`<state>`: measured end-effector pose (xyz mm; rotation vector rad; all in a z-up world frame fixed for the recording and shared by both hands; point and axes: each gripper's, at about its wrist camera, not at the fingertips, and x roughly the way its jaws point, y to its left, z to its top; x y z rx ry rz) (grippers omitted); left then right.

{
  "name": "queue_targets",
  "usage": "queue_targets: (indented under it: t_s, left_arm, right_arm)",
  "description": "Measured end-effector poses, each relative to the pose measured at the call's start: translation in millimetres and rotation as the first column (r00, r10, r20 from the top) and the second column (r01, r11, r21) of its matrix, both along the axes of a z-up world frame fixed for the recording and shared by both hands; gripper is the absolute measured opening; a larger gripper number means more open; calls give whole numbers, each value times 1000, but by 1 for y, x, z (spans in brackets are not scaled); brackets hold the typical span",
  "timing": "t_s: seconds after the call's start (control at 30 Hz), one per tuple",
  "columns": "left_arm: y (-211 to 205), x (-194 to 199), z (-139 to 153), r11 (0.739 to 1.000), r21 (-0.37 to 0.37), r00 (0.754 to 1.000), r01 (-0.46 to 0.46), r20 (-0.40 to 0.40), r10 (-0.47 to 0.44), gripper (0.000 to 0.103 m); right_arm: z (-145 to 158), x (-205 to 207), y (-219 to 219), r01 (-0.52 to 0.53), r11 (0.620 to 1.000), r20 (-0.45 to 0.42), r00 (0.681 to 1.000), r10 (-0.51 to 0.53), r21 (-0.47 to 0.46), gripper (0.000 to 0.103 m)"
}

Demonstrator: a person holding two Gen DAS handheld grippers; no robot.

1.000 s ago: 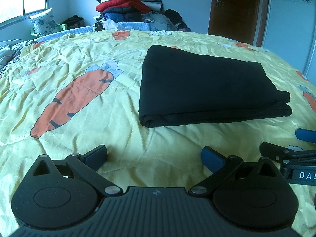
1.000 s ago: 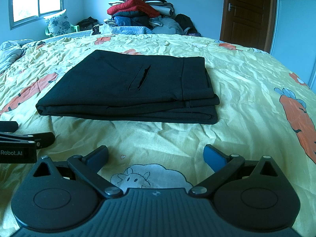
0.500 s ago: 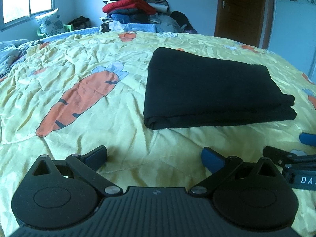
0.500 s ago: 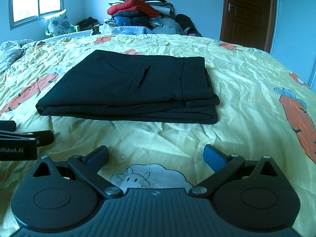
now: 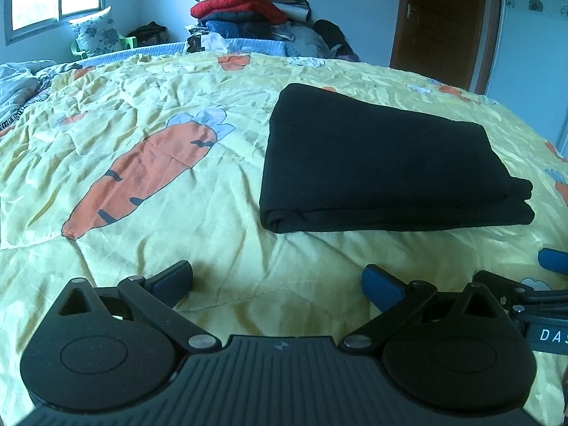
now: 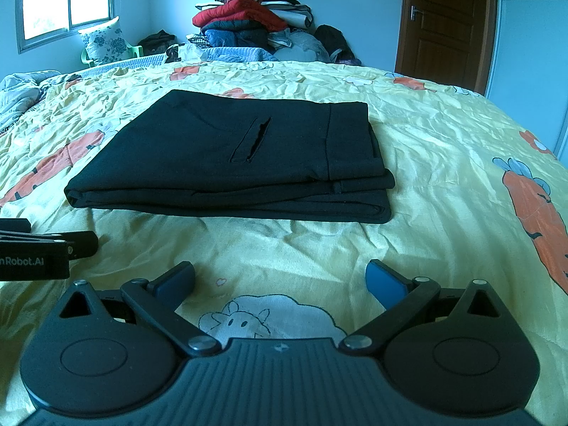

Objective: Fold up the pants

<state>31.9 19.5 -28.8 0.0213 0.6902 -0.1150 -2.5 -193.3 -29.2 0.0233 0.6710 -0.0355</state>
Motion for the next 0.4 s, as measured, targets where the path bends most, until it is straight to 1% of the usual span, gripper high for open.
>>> queue_targets:
  t_s: [0.4]
  left_arm:
    - [0, 0, 0, 1000, 2, 1000, 4, -5, -4, 103]
  right_arm:
    - [0, 0, -1, 0, 1000, 0, 1000, 0, 0, 103]
